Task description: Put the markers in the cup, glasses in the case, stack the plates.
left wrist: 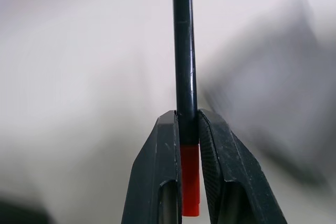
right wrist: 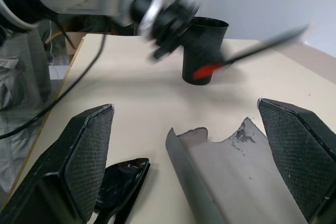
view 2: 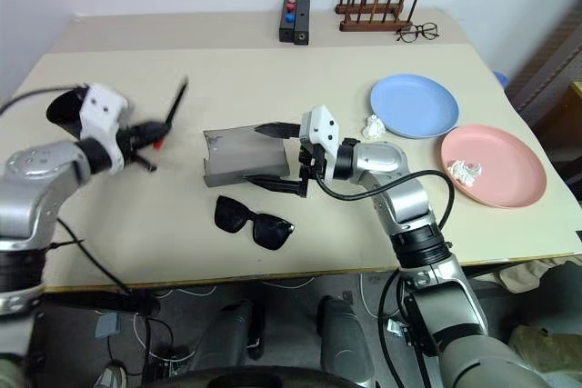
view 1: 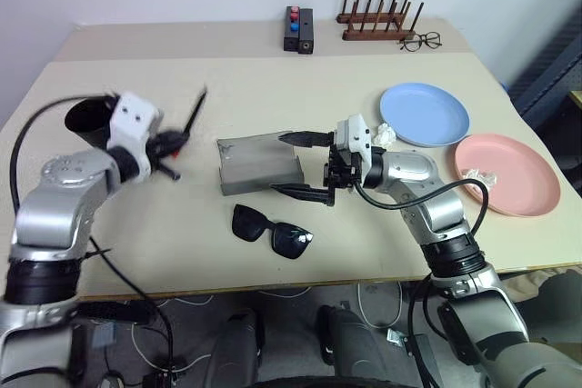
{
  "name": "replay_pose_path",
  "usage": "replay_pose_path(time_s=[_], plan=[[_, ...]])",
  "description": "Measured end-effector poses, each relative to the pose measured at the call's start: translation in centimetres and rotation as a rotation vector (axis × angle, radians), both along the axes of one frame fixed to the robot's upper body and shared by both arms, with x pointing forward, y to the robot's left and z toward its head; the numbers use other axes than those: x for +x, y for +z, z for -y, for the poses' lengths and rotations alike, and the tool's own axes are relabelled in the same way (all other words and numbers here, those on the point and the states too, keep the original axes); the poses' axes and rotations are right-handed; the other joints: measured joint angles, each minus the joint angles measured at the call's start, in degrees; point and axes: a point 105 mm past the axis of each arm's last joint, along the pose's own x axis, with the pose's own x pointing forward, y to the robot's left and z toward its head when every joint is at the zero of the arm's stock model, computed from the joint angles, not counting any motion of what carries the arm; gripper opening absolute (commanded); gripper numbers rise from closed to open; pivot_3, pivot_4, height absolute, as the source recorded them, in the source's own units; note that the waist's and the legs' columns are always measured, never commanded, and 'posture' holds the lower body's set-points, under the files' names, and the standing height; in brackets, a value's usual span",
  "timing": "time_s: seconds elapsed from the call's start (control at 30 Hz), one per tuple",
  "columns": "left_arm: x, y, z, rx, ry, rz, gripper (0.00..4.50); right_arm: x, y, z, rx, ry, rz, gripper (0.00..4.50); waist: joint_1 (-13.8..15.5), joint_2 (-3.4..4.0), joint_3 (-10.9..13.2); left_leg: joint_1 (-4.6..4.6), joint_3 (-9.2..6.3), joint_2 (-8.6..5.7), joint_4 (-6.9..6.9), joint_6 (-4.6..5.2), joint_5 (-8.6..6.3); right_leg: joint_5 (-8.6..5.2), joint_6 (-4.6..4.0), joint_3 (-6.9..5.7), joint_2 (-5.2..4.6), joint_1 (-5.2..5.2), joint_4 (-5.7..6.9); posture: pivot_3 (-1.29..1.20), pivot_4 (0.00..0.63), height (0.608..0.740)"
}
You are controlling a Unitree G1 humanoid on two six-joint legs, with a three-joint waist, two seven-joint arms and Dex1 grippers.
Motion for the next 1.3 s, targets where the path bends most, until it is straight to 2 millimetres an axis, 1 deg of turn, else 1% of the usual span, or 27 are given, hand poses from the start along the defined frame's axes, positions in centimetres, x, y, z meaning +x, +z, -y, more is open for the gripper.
replay_pose_path(time_s=[0.07, 0.13, 0.2, 0.27, 0.37, 0.43, 0.5, 0.6, 0.67, 0.83, 0.93, 1.1, 1.3], plan=[[0.7, 2.4, -0.3, -0.050, 0.059, 0.106, 0.52, 0.3, 0.0, 0.1, 0.004, -0.012, 0.001, 4.50, -0.1, 0.00, 0.0, 0.00, 0.00, 0.00, 0.00, 0.00, 0.00, 0.01, 0.02, 0.01, 0.01, 0.01, 0.00, 0.00, 0.150, 0.740], [0.8, 4.5, -0.8, -0.108, 0.105, 0.211, 0.52, 0.6, -0.1, 0.3, 0.005, -0.028, 0.002, 4.50, -0.2, 0.00, 0.0, 0.01, 0.00, 0.00, 0.00, 0.00, 0.00, 0.01, 0.03, 0.01, 0.01, 0.01, 0.01, 0.00, 0.150, 0.740], [0.8, 6.0, -1.9, -0.178, 0.157, 0.296, 0.52, 1.0, -0.1, 0.3, 0.011, -0.038, 0.003, 4.50, -0.3, 0.00, 0.0, 0.02, 0.00, 0.00, 0.00, 0.00, 0.00, 0.02, 0.04, 0.00, 0.02, 0.01, 0.03, 0.00, 0.150, 0.740], [0.5, 7.1, -3.6, -0.222, 0.248, 0.376, 0.52, 1.3, 0.2, 0.2, 0.024, -0.047, 0.015, 4.50, -0.3, 0.00, 0.0, 0.02, -0.01, 0.00, 0.00, 0.00, 0.00, 0.02, 0.05, 0.01, 0.02, 0.01, 0.05, 0.00, 0.150, 0.740], [-0.2, 7.8, -6.3, -0.274, 0.390, 0.471, 0.52, 1.8, 0.4, 0.0, 0.042, -0.061, 0.027, 4.50, -0.2, -0.01, 0.0, 0.02, -0.01, 0.00, 0.01, 0.00, 0.00, 0.04, 0.09, 0.00, 0.02, 0.01, 0.05, 0.00, 0.150, 0.740], [-0.9, 7.6, -7.5, -0.289, 0.438, 0.517, 0.52, 1.9, 0.5, -0.1, 0.056, -0.058, 0.031, 4.50, -0.1, -0.01, 0.0, 0.01, 0.00, 0.00, 0.02, 0.00, 0.00, 0.05, 0.10, 0.01, 0.01, 0.02, 0.04, 0.00, 0.150, 0.740], [-1.6, 6.9, -8.5, -0.293, 0.462, 0.532, 0.52, 1.9, 0.7, -0.3, 0.072, -0.046, 0.028, 4.50, -0.1, -0.01, 0.0, 0.01, 0.00, 0.00, 0.04, 0.00, 0.00, 0.05, 0.10, 0.01, 0.01, 0.03, 0.05, 0.00, 0.150, 0.740], [-2.6, 6.3, -9.8, -0.329, 0.470, 0.555, 0.52, 1.6, 1.0, -0.6, 0.098, -0.005, 0.020, 4.50, -0.1, -0.01, 0.0, 0.01, 0.00, 0.01, 0.05, 0.00, 0.00, 0.05, 0.10, 0.00, 0.01, 0.04, 0.05, 0.00, 0.150, 0.740], [-3.2, 6.1, -10.3, -0.333, 0.468, 0.573, 0.52, 1.3, 1.1, -0.7, 0.115, 0.025, 0.014, 4.50, 0.0, -0.02, 0.0, 0.02, -0.01, 0.01, 0.05, 0.00, 0.00, 0.05, 0.09, 0.00, 0.01, 0.05, 0.05, 0.00, 0.150, 0.740], [-3.8, 5.1, -10.5, -0.295, 0.469, 0.577, 0.52, 1.2, 1.4, -1.0, 0.125, 0.067, 0.009, 4.50, 0.0, -0.02, 0.0, 0.03, -0.01, 0.01, 0.05, 0.00, 0.00, 0.05, 0.09, -0.01, 0.01, 0.07, 0.05, 0.00, 0.150, 0.740], [-3.8, 4.2, -10.1, -0.263, 0.460, 0.572, 0.52, 1.1, 1.6, -1.3, 0.136, 0.085, 0.006, 4.50, 0.0, -0.02, 0.0, 0.03, -0.01, 0.01, 0.05, 0.00, 0.00, 0.05, 0.09, -0.01, 0.01, 0.07, 0.06, 0.00, 0.150, 0.740], [-3.3, 3.0, -9.1, -0.261, 0.447, 0.575, 0.52, 1.1, 1.7, -1.6, 0.148, 0.100, 0.002, 4.50, 0.0, -0.02, 0.0, 0.03, -0.01, 0.01, 0.05, 0.00, 0.00, 0.05, 0.09, -0.01, 0.01, 0.08, 0.06, 0.00, 0.150, 0.740], [-2.8, 1.8, -9.9, -0.232, 0.505, 0.567, 0.52, 1.2, 1.7, -1.6, 0.153, 0.090, 0.016, 4.50, -0.1, -0.02, 0.0, 0.04, -0.01, 0.01, 0.04, 0.00, 0.00, 0.05, 0.09, -0.02, 0.01, 0.07, 0.06, 0.00, 0.150, 0.740]])
